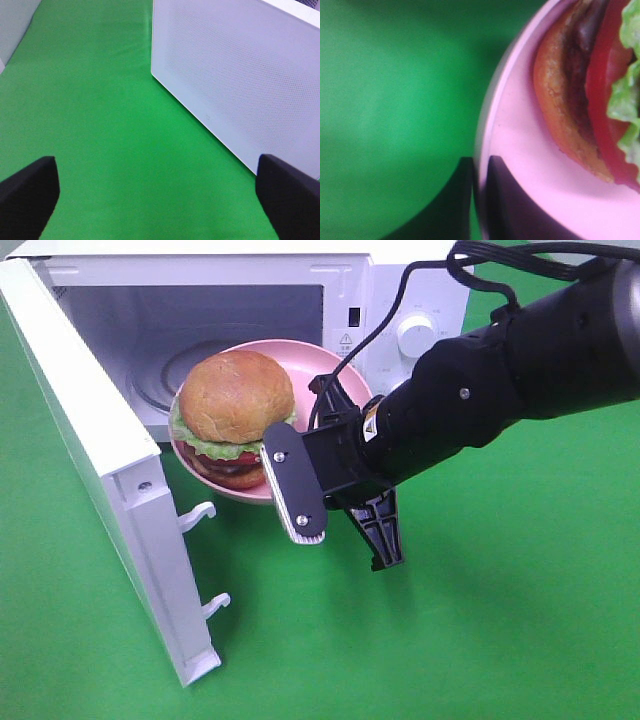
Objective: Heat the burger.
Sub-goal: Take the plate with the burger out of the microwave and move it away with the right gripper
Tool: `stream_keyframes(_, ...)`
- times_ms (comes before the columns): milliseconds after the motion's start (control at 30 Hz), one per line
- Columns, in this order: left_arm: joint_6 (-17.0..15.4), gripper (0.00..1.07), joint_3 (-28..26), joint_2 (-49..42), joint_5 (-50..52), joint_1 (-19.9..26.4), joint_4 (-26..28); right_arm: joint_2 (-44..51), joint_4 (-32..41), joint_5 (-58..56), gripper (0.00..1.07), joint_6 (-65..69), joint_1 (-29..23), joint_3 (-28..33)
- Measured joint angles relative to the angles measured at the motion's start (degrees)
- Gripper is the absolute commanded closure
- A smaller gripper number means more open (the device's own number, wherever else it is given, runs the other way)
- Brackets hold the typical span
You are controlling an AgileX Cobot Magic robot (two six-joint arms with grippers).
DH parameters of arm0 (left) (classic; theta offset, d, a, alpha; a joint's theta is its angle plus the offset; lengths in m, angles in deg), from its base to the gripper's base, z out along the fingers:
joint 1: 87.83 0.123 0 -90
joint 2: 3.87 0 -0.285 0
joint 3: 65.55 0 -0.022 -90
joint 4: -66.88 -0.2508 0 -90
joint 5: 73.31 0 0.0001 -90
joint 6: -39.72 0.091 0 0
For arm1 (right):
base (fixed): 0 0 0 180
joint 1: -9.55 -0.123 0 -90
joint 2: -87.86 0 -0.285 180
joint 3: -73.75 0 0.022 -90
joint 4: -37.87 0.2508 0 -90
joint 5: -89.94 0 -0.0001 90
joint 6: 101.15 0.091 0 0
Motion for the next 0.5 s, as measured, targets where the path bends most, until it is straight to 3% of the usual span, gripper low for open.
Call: stream_keyframes(500, 0.0, 0.04, 0.0, 0.0, 0.0, 0.0, 0.0, 6.02, 3.32, 0.97, 1.07, 0.52, -0.8, 7.33)
